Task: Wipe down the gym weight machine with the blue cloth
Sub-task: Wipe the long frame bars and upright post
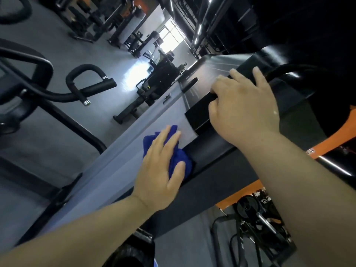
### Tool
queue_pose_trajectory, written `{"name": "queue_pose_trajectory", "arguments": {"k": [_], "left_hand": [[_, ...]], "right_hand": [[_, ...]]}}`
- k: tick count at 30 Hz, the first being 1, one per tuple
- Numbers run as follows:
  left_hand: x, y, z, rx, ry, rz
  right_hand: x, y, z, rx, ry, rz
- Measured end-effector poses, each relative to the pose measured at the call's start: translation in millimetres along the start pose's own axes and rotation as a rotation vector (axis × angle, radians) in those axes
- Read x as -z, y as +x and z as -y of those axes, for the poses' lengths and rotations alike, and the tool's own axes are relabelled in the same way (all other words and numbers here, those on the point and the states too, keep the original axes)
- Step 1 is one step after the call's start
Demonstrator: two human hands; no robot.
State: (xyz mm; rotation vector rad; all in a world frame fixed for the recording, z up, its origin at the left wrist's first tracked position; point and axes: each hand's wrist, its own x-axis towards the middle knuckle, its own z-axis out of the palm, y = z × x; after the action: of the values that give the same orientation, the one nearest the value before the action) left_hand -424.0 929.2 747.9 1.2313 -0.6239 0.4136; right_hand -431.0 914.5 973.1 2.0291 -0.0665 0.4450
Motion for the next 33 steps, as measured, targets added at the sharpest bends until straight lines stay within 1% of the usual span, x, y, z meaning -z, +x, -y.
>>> {"name": "queue_pose_trajectory", "arguments": {"k": [1, 2, 3, 5, 6, 7, 8, 9, 10, 12, 13, 14, 15, 16, 17, 20, 21, 22, 23, 24, 26, 27, 28, 29, 30, 31, 32, 33], "left_hand": [[6.6, -14.1, 17.0, 0.036, 0.005, 0.008], [12.0, -21.1, 29.9, 0.131, -0.013, -0.007], [14.1, -20.1, 39.5, 0.278, -0.040, -0.040], [8.6, 4.7, 47.7, 0.629, -0.068, -0.117], [5.0, 23.2, 45.1, 0.760, -0.079, -0.126], [1.7, 37.2, 38.0, 0.804, -0.095, -0.118], [-0.1, 42.8, 26.6, 0.766, -0.104, -0.109], [-1.3, 39.2, 12.7, 0.671, -0.101, -0.094], [-3.7, 26.1, 2.1, 0.509, -0.082, -0.075], [0.1, -11.9, -2.2, 0.114, 0.008, 0.049], [3.4, -30.3, 13.6, -0.066, 0.073, 0.108], [8.6, -45.2, 33.7, -0.170, 0.121, 0.145], [15.4, -56.8, 55.4, -0.173, 0.131, 0.159], [22.6, -64.0, 71.3, -0.083, 0.102, 0.148], [29.0, -65.2, 78.5, 0.079, 0.038, 0.109], [22.6, -34.5, 73.3, 0.673, -0.093, -0.103], [16.3, -15.4, 66.5, 0.798, -0.116, -0.112], [12.0, 0.3, 55.1, 0.812, -0.117, -0.102], [11.0, 9.7, 42.0, 0.702, -0.098, -0.080], [9.8, 10.3, 31.3, 0.490, -0.075, -0.052], [9.8, -11.9, 37.7, -0.020, 0.020, 0.081], [15.1, -26.2, 56.0, -0.200, 0.077, 0.141], [22.5, -41.9, 79.3, -0.289, 0.115, 0.191], [30.6, -58.9, 104.0, -0.303, 0.154, 0.219], [39.8, -74.9, 124.3, -0.263, 0.181, 0.233], [47.6, -87.3, 136.3, -0.161, 0.170, 0.233], [50.1, -94.9, 141.0, -0.006, 0.122, 0.198], [47.5, -94.5, 136.4, 0.208, 0.057, 0.116]], "right_hand": [[0.0, -0.2, 1.0, -0.008, 0.005, 0.012], [0.0, -0.7, 3.9, -0.015, 0.009, 0.029], [-0.2, -1.3, 9.0, -0.020, 0.010, 0.056], [-1.9, -2.9, 22.9, -0.005, 0.009, 0.134], [-3.5, -3.4, 29.7, 0.008, 0.013, 0.169], [-4.8, -4.0, 35.5, 0.018, 0.017, 0.195], [-5.7, -4.4, 40.1, 0.022, 0.019, 0.213], [-6.4, -4.2, 43.3, 0.017, 0.019, 0.221], [-7.1, -3.8, 45.1, 0.009, 0.016, 0.220], [-8.1, -3.3, 48.1, 0.001, 0.009, 0.211], [-8.4, -3.4, 49.8, 0.002, 0.009, 0.212], [-9.1, -3.8, 51.5, 0.004, 0.010, 0.217], [-9.6, -4.0, 52.6, 0.004, 0.013, 0.221], [-10.6, -4.6, 53.2, 0.003, 0.015, 0.223], [-11.2, -5.3, 53.6, 0.001, 0.017, 0.226], [-13.8, -8.1, 59.1, 0.010, 0.031, 0.223], [-15.4, -9.2, 62.6, 0.020, 0.036, 0.230], [-17.2, -10.4, 66.6, 0.034, 0.037, 0.245], [-19.4, -11.3, 70.6, 0.049, 0.033, 0.260], [-21.5, -11.5, 74.2, 0.063, 0.027, 0.270], [-24.1, -10.8, 80.0, 0.069, 0.027, 0.269], [-25.0, -11.0, 82.7, 0.065, 0.032, 0.267], [-26.5, -11.6, 86.3, 0.065, 0.036, 0.270], [-28.6, -12.9, 90.8, 0.072, 0.043, 0.278], [-31.4, -15.0, 96.6, 0.085, 0.050, 0.291], [-34.6, -17.5, 102.9, 0.103, 0.058, 0.309], [-37.6, -20.0, 108.9, 0.123, 0.065, 0.328], [-40.3, -21.6, 113.9, 0.137, 0.073, 0.342]]}}
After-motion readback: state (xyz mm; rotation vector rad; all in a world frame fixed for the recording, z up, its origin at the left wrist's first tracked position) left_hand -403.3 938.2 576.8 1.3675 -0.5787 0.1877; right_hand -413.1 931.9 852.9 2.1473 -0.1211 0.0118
